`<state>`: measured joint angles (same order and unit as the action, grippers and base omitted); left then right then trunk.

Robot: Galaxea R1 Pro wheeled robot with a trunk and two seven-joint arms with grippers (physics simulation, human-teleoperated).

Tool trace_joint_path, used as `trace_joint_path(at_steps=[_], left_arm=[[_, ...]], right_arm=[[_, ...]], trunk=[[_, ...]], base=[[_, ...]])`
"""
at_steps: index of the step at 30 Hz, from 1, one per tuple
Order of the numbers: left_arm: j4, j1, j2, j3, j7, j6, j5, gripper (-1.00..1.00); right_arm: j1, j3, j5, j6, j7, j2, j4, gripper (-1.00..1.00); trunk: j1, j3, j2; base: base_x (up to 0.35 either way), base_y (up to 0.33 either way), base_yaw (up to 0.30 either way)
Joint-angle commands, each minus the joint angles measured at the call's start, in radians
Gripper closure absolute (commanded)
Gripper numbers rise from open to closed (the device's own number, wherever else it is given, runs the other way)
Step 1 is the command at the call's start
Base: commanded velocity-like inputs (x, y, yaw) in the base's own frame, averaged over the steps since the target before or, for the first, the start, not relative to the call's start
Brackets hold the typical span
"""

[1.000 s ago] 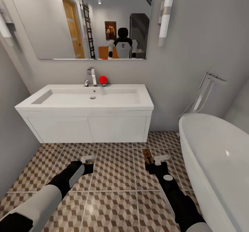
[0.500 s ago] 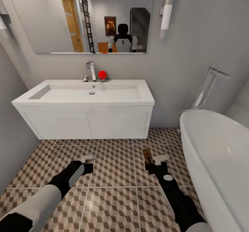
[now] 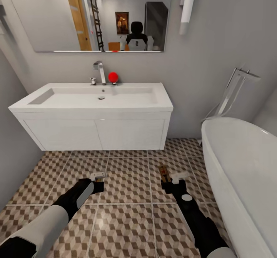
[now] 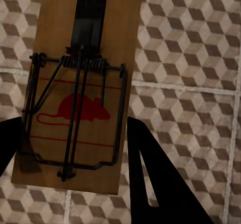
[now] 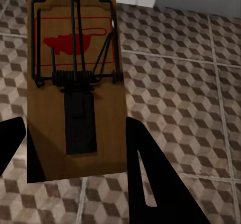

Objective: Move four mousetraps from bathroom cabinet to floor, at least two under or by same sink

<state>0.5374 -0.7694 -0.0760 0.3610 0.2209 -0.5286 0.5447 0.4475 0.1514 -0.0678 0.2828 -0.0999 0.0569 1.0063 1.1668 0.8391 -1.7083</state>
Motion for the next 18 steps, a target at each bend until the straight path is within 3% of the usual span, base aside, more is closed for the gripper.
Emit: trace_joint_path(at_steps=[1,5,11,18], left_arm=[[0.003,-0.001,-0.001,0.007,0.007,-0.004,0.007,1.0],[0.042,-0.001,-0.002,0.006,0.007,-0.017,0.007,1.0],[0.207,-0.001,-0.006,0.006,0.011,-0.172,0.007,1.0],[0.302,-0.001,-0.021,0.005,0.015,-0.229,0.006,1.0]], right_arm=[[0.0,0.002,-0.007,0.007,-0.004,0.0,0.002,1.0],[0.0,0.002,-0.006,0.007,-0.004,0.0,0.002,1.0],[0.0,0.002,-0.006,0.007,-0.004,0.0,0.002,1.0],[0.0,0.002,-0.006,0.007,-0.006,0.0,0.002,1.0]], trunk=[[0.004,0.006,-0.008],[0.019,0.025,-0.036],[0.042,0.053,-0.078],[0.069,0.086,-0.127]], base=[[0.0,0.0,0.0],[0.0,0.0,0.0],[0.0,0.0,0.0],[0.0,0.0,0.0]])
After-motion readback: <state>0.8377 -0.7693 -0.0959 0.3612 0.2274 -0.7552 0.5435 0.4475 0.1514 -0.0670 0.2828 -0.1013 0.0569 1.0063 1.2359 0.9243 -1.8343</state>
